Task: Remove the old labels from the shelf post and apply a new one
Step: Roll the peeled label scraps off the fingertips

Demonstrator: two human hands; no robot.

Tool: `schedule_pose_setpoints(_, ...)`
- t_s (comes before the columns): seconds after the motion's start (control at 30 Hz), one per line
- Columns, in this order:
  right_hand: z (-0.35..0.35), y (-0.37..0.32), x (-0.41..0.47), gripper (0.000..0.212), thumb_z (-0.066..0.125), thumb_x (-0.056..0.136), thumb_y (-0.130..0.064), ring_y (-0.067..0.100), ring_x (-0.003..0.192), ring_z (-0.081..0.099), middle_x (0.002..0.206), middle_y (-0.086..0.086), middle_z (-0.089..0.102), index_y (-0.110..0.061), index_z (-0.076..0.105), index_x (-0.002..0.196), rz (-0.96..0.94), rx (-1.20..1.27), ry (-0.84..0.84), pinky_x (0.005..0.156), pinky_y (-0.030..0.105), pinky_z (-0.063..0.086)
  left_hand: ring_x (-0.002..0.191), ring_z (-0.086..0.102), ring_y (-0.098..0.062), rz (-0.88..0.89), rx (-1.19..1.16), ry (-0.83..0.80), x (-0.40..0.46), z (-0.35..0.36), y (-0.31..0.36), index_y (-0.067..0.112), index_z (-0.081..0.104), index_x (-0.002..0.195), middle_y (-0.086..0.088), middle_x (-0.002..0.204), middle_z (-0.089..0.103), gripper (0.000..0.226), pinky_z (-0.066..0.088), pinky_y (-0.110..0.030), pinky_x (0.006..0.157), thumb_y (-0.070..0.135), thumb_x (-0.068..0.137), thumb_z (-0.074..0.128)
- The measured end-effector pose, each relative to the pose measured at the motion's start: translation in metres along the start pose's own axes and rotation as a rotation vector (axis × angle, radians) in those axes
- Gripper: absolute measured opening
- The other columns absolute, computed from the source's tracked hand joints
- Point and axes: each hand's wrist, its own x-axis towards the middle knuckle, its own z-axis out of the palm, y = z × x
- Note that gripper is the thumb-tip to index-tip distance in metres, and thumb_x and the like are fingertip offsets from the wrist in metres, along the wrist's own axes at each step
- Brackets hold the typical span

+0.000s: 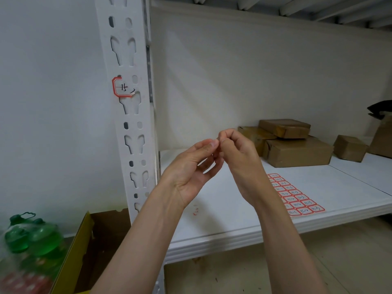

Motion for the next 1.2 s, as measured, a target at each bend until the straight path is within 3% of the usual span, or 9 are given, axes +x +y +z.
schedule_pose_setpoints(0.13, -0.002, -0.004, 0.002, 0.021, 0.046, 0.102, -0.004, 0.013, 0.068, 0.058, 0.071, 0.000, 0.058, -0.012, 0.056, 0.085, 0.020, 0.217, 0.081, 0.070, 0.026, 0.049, 0.062, 0.062, -0.011, -0.031, -0.140, -0.053, -0.002, 0.003, 0.003, 0.008, 0.069, 0.086, -0.007, 0.075, 0.065, 0.011, 0.062, -0.034, 0.086, 0.009, 0.077, 0.074)
schedule_pose_setpoints(0.33, -0.009, -0.009, 0.001, 0.016, 0.054, 0.098, -0.004, 0.020, 0.074, 0.061, 0.079, 0.007, 0.061, -0.010, 0.060, 0.086, 0.052, 0.377, 0.092, 0.071, 0.027, 0.053, 0.065, 0.062, -0.010, -0.016, -0.083, -0.114, -0.005, 0.006, 0.006, 0.008, 0.074, 0.096, -0.001, 0.072, 0.065, 0.014, 0.062, -0.032, 0.084, 0.014, 0.084, 0.068)
schedule_pose_setpoints(0.43, -0.010, -0.007, 0.000, 0.011, 0.066, 0.093, -0.006, 0.022, 0.074, 0.059, 0.079, 0.007, 0.062, -0.010, 0.059, 0.085, 0.033, 0.366, 0.079, 0.073, 0.028, 0.051, 0.068, 0.064, -0.010, 0.003, -0.023, -0.120, -0.004, 0.006, 0.007, 0.008, 0.077, 0.098, -0.001, 0.077, 0.066, 0.018, 0.062, -0.032, 0.083, 0.012, 0.097, 0.060)
schedule_pose_setpoints(0.57, -0.013, -0.004, 0.000, 0.018, 0.076, 0.079, -0.016, 0.026, 0.078, 0.060, 0.084, 0.014, 0.065, -0.003, 0.066, 0.088, 0.045, 0.349, 0.082, 0.077, 0.031, 0.055, 0.074, 0.064, -0.013, 0.089, 0.088, -0.046, -0.004, 0.007, 0.005, 0.007, 0.079, 0.092, -0.001, 0.076, 0.065, 0.022, 0.062, -0.033, 0.084, 0.012, 0.100, 0.059)
schedule_pose_setpoints(0.7, -0.015, 0.004, 0.000, 0.023, 0.070, 0.090, -0.009, 0.025, 0.082, 0.068, 0.091, 0.019, 0.070, 0.010, 0.069, 0.103, 0.065, 0.304, 0.090, 0.083, 0.030, 0.059, 0.065, 0.062, -0.009, 0.169, 0.230, 0.042, -0.002, 0.004, 0.002, 0.006, 0.078, 0.096, -0.001, 0.074, 0.066, 0.017, 0.062, -0.032, 0.084, 0.011, 0.098, 0.062)
schedule_pose_setpoints(0.87, -0.013, 0.021, 0.003, 0.019, 0.061, 0.098, -0.009, 0.025, 0.076, 0.067, 0.088, 0.021, 0.069, 0.006, 0.071, 0.100, 0.118, 0.119, 0.109, 0.081, 0.033, 0.061, 0.056, 0.059, -0.007, 0.204, 0.372, 0.204, 0.002, -0.003, -0.002, 0.001, 0.077, 0.095, -0.003, 0.073, 0.064, 0.011, 0.064, -0.032, 0.076, 0.009, 0.092, 0.071)
schedule_pose_setpoints(1.03, -0.009, 0.038, 0.002, 0.017, 0.067, 0.096, -0.014, 0.014, 0.064, 0.063, 0.070, 0.006, 0.066, -0.002, 0.074, 0.086, 0.226, -0.064, 0.135, 0.069, 0.029, 0.061, 0.056, 0.063, -0.009, 0.367, 0.743, 0.362, 0.011, -0.017, -0.013, 0.006, 0.077, 0.089, -0.008, 0.079, 0.070, 0.005, 0.064, -0.029, 0.068, 0.008, 0.089, 0.073)
schedule_pose_setpoints(1.2, -0.007, 0.049, 0.001, 0.022, 0.070, 0.094, -0.021, 0.015, 0.058, 0.064, 0.069, 0.007, 0.070, -0.007, 0.077, 0.079, 0.271, -0.052, 0.178, 0.066, 0.028, 0.059, 0.071, 0.074, -0.010, 0.410, 0.926, 0.348, 0.013, -0.025, -0.019, 0.017, 0.080, 0.087, 0.001, 0.073, 0.077, 0.011, 0.061, -0.029, 0.080, 0.007, 0.083, 0.079)
